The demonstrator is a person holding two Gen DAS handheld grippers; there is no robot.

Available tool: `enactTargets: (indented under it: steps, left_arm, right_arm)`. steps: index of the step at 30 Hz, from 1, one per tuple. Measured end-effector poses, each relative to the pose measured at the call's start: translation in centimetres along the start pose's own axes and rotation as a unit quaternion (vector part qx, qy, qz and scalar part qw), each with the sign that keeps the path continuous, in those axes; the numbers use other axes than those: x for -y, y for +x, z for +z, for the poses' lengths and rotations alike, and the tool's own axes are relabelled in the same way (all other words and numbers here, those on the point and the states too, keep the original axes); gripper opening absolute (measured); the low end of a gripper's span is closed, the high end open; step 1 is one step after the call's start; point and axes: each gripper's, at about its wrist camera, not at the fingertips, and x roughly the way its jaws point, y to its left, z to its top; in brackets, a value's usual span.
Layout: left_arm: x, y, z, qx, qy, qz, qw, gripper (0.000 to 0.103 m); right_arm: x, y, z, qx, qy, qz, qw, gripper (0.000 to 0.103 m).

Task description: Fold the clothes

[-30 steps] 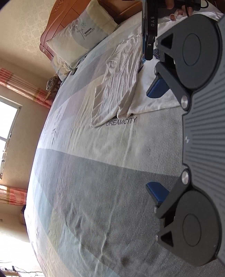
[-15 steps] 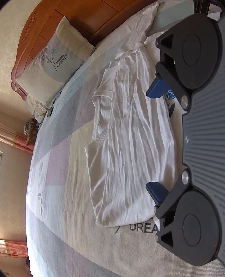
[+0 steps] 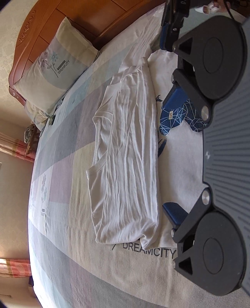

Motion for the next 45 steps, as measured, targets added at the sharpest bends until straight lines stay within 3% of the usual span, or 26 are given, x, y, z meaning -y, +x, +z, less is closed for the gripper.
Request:
enactTargets:
  steps: [5,11,14,19,25,29,32,33,34,38,42,45]
  left_arm:
    - [-0.4,-2.9,-1.5,0.005,-0.011,0.03,0.9995,0.102]
    - [-2.8,-5.8,-2.7,0.011,-0.029,0.05,0.9982,0.102]
    - [-4.1,-6.0,-2.5,0.011,-0.027,0.053,0.9982,0.102]
    - [-4.7,-3.2,-0.6,0.015,-0.013,0.02,0.9996,0.102]
    - [-4.0,3.9,2.6,0.002,0.026,-0.044,0.9987,0.102]
    - [-5.4,7.2,2.9,-0.008,0.019,-0.041,0.999,0.102]
    - [-7.6,6.7,2.3,0.009,0.012,-0.056,0.9983,0.098]
    - [-8.4,6.5,2.1,0.015,0.01,-0.061,0.998,0.088]
    - [-8.6,6.2,2.2,0.014,0.02,-0.054,0.9983,0.079]
    - [-9.0,5.4,3.0,0.011,0.013,-0.042,0.999,0.078]
    - [-8.8,5.2,3.5,0.013,0.016,0.028,0.9994,0.09]
    - [-9.7,4.6,3.9,0.014,-0.018,0.001,0.9997,0.09]
  right_arm:
    - [0.6,4.2,5.2,0.03,-0.041,-0.026,0.998,0.078]
    - [3.8,9.3,5.0,-0.019,-0.009,-0.056,0.998,0.078]
    - [2.5,7.4,4.1,-0.022,-0.017,-0.066,0.997,0.078]
    - [-2.8,2.1,0.6,-0.029,-0.041,-0.026,0.998,0.095]
    - [-6.9,2.6,-4.7,-0.098,-0.069,-0.045,0.992,0.095]
    - [-7.2,2.5,-5.7,-0.103,-0.05,-0.057,0.992,0.103]
    - [-7.2,2.4,-5.8,-0.103,-0.04,-0.068,0.992,0.103]
    - [-7.2,2.3,-5.9,-0.101,-0.039,-0.071,0.992,0.103]
    - [-7.2,2.3,-6.1,-0.1,-0.04,-0.073,0.991,0.103]
    - [-7.8,2.5,-6.6,-0.101,-0.069,-0.085,0.989,0.103]
    - [-8.3,2.8,-6.9,-0.104,-0.096,-0.096,0.985,0.103]
    - [-8.4,2.9,-7.1,-0.103,-0.11,-0.095,0.984,0.103]
